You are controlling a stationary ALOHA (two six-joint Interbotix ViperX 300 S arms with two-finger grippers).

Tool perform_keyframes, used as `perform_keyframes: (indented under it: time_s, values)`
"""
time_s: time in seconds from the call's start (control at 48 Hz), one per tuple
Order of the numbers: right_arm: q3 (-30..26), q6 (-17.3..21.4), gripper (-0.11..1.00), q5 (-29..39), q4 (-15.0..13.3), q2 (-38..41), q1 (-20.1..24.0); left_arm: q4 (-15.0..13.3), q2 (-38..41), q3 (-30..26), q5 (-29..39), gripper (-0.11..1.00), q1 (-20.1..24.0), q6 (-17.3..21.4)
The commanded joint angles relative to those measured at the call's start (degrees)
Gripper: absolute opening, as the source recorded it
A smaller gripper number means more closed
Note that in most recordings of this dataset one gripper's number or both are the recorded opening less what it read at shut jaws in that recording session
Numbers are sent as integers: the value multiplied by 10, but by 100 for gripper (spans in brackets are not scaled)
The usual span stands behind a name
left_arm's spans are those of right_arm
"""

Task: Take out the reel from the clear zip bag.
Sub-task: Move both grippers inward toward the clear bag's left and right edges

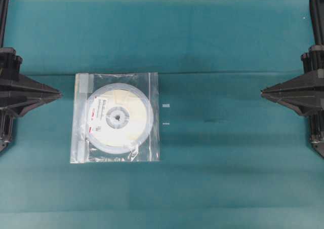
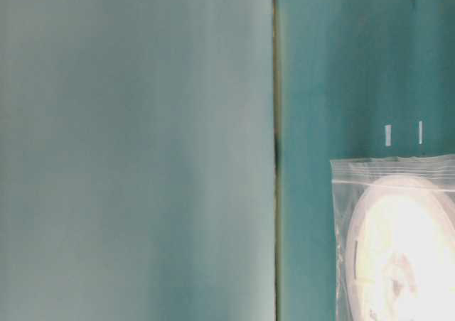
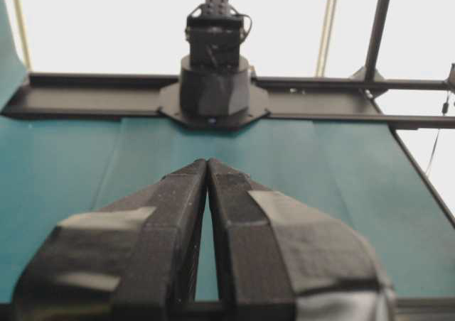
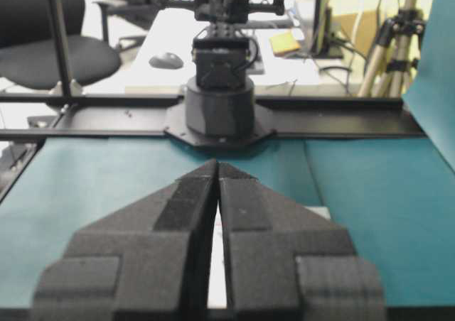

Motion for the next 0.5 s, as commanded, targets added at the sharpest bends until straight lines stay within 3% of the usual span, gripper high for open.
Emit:
perform_keyframes:
  time_s: [0.0, 0.062, 0.125, 0.375, 0.479]
  values:
    - [-11, 10, 8, -3, 7, 5, 0, 2, 12, -28, 36, 14, -5, -40]
    - [-19, 18, 8, 18, 42, 11, -1, 2, 15, -39, 73, 11, -5, -81]
    - [-24, 35, 1, 51, 64, 21, -5, 2, 14, -47, 101, 3, -5, -128]
    - [-49, 120, 0, 98, 117, 62, -18, 3, -5, -59, 159, -1, -4, -312]
    - [-57, 161, 0, 116, 120, 89, -22, 3, 4, -58, 183, -1, -5, -374]
